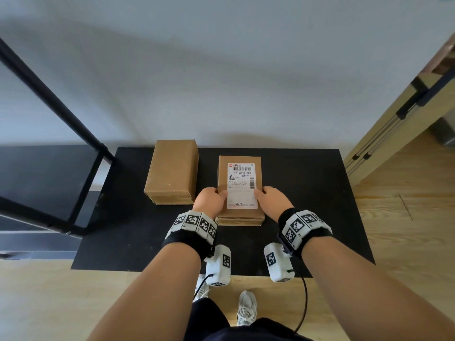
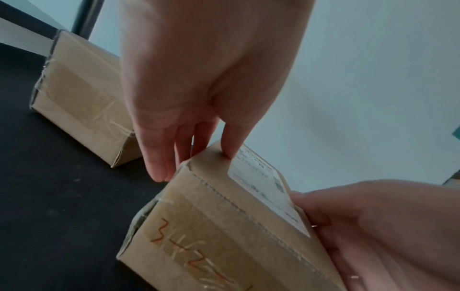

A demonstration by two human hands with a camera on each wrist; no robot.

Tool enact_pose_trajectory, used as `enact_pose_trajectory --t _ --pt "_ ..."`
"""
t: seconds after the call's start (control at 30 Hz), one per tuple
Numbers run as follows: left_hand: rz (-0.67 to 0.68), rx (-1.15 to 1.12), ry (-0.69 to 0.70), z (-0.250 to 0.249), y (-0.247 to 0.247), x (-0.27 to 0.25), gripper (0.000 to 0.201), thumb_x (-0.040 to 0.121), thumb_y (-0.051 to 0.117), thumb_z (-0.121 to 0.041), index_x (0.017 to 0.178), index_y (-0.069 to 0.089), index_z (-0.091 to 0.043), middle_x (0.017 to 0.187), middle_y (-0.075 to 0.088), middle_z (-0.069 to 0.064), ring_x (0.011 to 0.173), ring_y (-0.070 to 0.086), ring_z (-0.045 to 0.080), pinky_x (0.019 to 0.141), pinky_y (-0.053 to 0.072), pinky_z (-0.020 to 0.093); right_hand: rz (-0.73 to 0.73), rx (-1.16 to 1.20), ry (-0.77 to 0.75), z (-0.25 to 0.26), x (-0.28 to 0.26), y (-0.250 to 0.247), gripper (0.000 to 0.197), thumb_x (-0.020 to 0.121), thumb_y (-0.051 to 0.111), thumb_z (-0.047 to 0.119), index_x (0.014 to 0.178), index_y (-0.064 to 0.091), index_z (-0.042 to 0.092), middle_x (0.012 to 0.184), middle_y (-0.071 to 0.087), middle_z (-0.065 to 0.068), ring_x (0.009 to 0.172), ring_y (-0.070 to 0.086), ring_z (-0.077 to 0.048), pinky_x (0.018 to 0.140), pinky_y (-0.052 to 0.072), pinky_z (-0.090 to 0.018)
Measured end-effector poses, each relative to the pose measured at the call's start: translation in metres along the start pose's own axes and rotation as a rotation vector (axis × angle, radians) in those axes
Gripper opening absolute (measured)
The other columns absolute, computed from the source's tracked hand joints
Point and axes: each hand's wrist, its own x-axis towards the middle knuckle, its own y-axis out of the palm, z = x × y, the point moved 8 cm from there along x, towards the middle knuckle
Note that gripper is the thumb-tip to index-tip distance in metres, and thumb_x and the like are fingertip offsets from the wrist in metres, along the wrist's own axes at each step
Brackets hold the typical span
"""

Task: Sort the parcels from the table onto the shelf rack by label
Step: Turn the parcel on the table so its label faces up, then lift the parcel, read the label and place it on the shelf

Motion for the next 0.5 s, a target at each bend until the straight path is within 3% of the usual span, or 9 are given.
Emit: enact_pose_trajectory --t 0.17,0.33,0.4,0.5 --pt "-0.075 -0.21 0.067 -0.017 -0.016 -0.012 0.046 0.098 0.055 -0.034 0.136 0.057 -0.007 0.128 0.065 0.008 0.116 0.062 0.025 0.097 0.05 0.037 -0.072 0.078 -0.052 0.013 -0.007 -0.024 0.037 0.103 0.036 0.033 0.118 0.057 0.007 0.117 0.065 -0.011 0.102 0.062 -0.025 0.089 0.051 -0.039" --pt "-0.119 -0.465 0.152 -0.046 -0.048 -0.026 0.046 0.091 0.065 -0.036 0.129 0.065 -0.01 0.118 0.072 0.004 0.108 0.067 0.022 0.099 0.054 0.042 -0.152 0.161 -0.166 0.046 -0.03 -0.068 0.037 0.102 0.036 0.033 0.12 0.058 0.01 0.115 0.065 -0.007 0.102 0.062 -0.024 0.089 0.051 -0.041" --pt "-0.129 -0.555 0.189 -0.058 -0.064 -0.035 0.041 0.09 0.068 -0.034 0.124 0.067 -0.011 0.114 0.074 0.003 0.106 0.069 0.021 0.098 0.055 0.04 -0.167 0.198 -0.218 0.063 -0.042 -0.085 0.037 0.103 0.037 0.032 0.124 0.057 0.011 0.119 0.065 -0.004 0.103 0.062 -0.021 0.087 0.051 -0.036" --pt "-0.124 -0.626 0.26 -0.079 -0.087 -0.051 0.031 0.092 0.068 -0.03 0.119 0.066 -0.014 0.113 0.074 0.003 0.104 0.07 0.019 0.093 0.057 0.035 -0.189 0.257 -0.301 0.087 -0.061 -0.108 0.035 0.104 0.037 0.031 0.129 0.052 0.013 0.115 0.06 0.002 0.099 0.059 -0.015 0.068 0.046 -0.022"
